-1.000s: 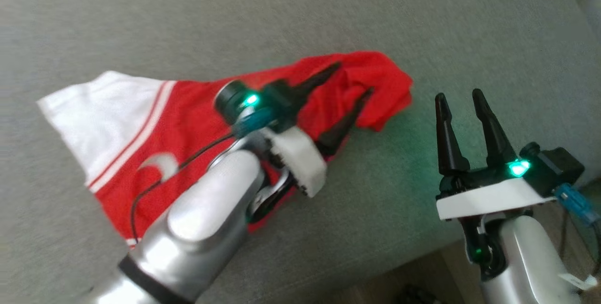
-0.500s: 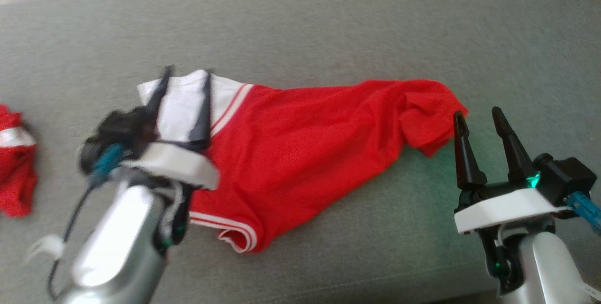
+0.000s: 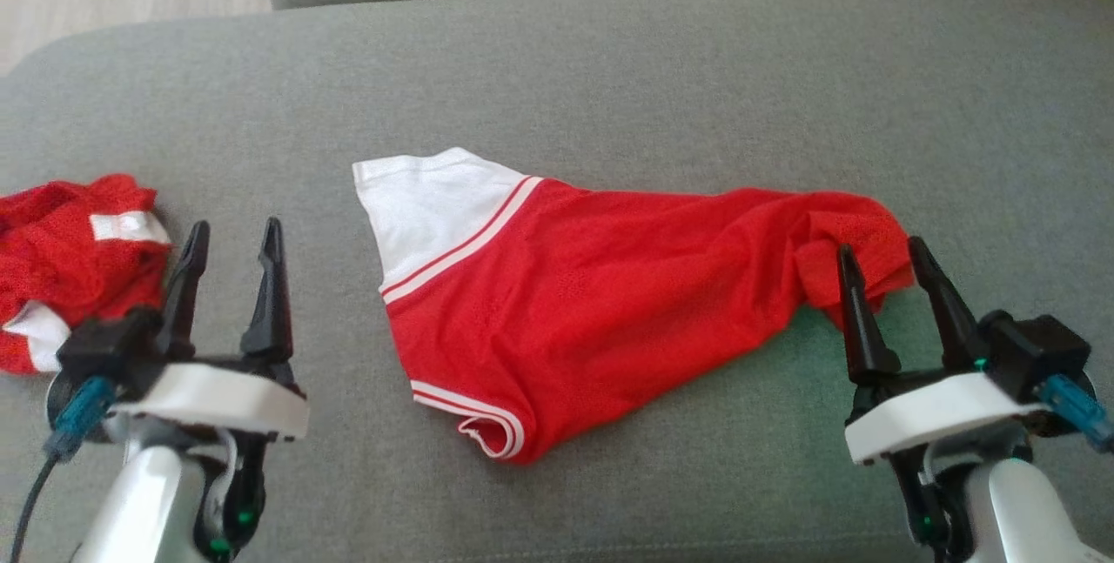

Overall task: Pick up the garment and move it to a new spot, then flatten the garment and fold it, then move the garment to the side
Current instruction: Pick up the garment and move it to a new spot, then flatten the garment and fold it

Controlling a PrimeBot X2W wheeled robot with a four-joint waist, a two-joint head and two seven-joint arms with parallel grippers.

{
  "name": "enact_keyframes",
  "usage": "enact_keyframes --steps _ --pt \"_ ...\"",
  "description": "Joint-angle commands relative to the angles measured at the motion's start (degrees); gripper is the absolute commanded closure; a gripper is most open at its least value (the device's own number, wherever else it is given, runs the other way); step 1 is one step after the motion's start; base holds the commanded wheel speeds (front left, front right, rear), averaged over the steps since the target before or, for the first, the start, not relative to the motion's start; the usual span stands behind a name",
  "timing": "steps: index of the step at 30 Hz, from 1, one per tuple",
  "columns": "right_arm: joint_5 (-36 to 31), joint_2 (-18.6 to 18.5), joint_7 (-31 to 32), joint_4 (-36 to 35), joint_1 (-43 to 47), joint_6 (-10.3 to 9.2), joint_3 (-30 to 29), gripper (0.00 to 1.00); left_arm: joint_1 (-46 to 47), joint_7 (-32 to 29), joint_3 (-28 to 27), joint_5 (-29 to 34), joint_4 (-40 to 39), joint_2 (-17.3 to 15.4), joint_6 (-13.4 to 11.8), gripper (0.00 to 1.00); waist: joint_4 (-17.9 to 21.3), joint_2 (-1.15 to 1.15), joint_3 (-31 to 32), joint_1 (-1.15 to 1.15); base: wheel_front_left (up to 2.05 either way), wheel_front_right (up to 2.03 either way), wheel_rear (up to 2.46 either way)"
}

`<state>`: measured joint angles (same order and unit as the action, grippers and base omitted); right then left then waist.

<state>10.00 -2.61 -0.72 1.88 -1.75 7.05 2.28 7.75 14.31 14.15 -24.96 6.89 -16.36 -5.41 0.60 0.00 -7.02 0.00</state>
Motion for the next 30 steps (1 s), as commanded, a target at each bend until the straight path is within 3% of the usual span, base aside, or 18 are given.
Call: enact_keyframes --steps 1,6,13,30 --pt "-0.3 -0.3 0.2 -2.1 -0.8 0.44 1.1 0.00 1.5 0.7 -3.0 0.1 -2.3 -1.3 0.5 0.00 -0.4 0.00 0.6 0.00 0.00 0.00 0.00" --pt "-0.4 -0.3 0.6 -2.0 0.2 0.44 1.5 0.00 -2.0 0.7 -5.1 2.2 -3.3 -0.2 1.8 0.00 -0.5 0.00 2.2 0.00 0.00 0.00 0.00" --pt "-0.1 -0.3 1.0 -2.1 2.6 0.44 1.4 0.00 -7.3 0.7 -5.0 5.7 -5.5 1.7 1.8 0.00 -0.5 0.00 4.3 0.00 0.00 0.00 0.00" --pt "0.7 -0.3 1.9 -2.5 5.3 0.44 1.9 0.00 -10.7 0.3 -3.3 7.1 -5.4 1.9 1.2 0.00 0.0 0.00 7.0 0.00 0.00 0.00 0.00"
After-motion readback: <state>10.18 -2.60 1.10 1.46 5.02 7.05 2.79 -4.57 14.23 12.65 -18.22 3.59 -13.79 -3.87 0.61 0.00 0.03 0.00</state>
